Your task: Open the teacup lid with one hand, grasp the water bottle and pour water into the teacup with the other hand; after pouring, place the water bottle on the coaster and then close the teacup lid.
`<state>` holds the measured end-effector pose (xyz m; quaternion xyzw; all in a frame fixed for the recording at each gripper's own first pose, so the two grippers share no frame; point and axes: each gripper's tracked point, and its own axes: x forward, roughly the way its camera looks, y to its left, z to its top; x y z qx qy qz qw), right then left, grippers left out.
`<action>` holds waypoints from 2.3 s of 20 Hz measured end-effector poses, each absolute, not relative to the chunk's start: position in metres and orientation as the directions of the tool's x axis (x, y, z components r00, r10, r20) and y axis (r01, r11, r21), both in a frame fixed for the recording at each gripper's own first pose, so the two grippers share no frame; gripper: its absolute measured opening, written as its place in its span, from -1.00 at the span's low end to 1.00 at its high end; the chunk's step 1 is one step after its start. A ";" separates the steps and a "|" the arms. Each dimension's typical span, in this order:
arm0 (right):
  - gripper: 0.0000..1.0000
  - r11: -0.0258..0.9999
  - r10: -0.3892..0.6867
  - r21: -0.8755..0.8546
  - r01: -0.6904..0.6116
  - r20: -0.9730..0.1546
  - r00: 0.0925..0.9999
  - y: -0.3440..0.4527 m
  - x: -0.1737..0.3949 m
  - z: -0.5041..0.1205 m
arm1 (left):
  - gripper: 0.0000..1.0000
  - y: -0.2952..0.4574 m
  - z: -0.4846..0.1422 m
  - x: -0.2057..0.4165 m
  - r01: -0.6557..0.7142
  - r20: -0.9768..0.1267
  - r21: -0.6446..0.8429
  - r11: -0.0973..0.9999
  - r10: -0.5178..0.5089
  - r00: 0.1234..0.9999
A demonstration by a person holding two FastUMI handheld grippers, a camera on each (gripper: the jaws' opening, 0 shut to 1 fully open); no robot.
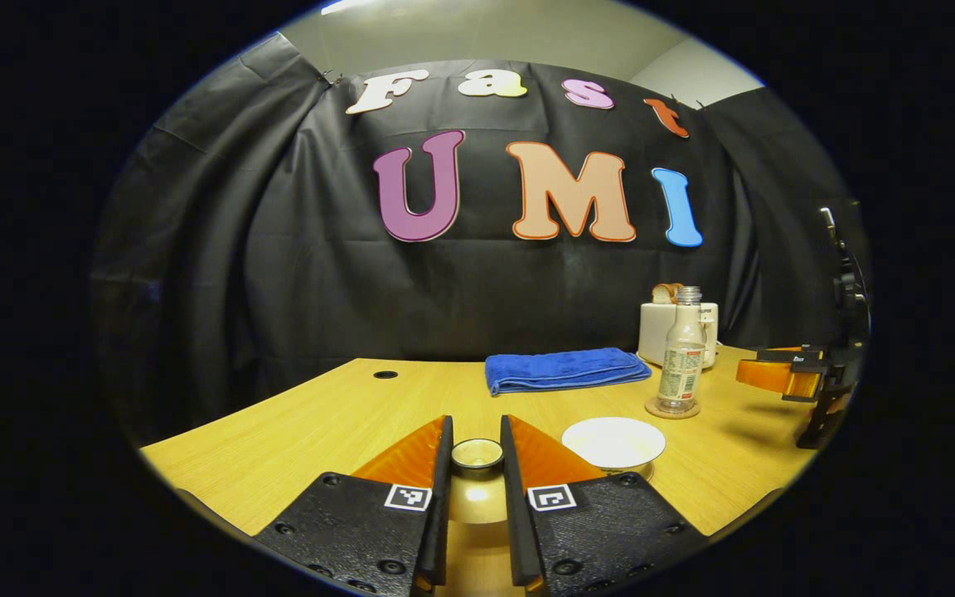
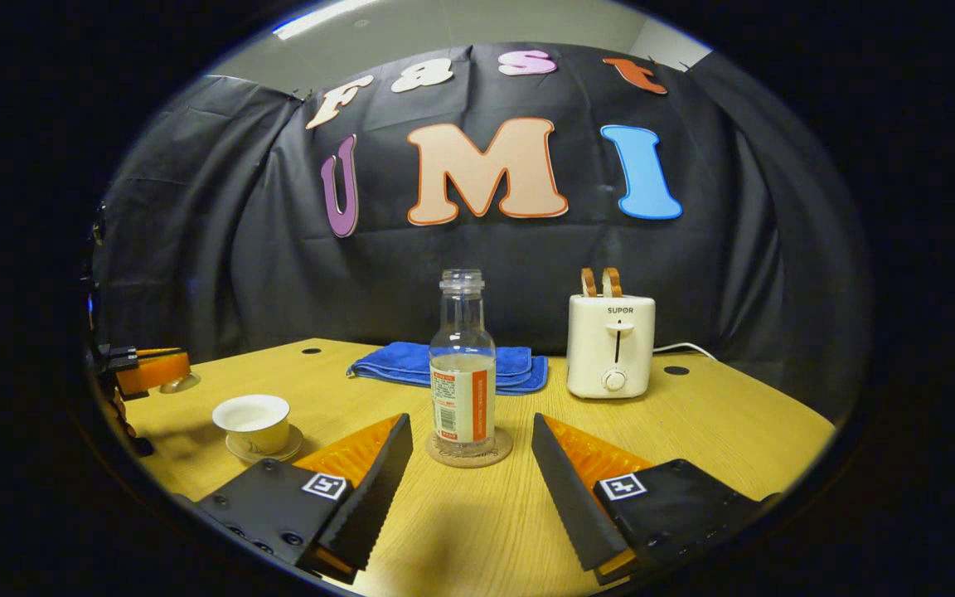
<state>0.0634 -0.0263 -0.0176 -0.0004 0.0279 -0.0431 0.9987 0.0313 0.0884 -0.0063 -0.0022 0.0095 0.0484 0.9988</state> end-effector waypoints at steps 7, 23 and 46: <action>0.87 0.994 -0.109 -0.002 0.109 -0.001 0.994 -0.037 0.039 -0.008 | -0.45 0.048 -0.007 0.055 -0.009 -0.017 -0.007 1.000 0.009 1.000; 0.87 0.994 -0.111 -0.001 0.111 0.000 0.994 -0.042 0.028 -0.007 | -0.46 -0.009 -0.015 0.084 0.173 -0.075 0.008 0.985 -0.172 0.982; 0.87 0.989 -0.151 -0.003 0.151 0.003 0.989 -0.051 0.028 -0.006 | 0.38 -0.001 -0.014 0.078 0.137 -0.078 -0.004 0.991 -0.137 0.988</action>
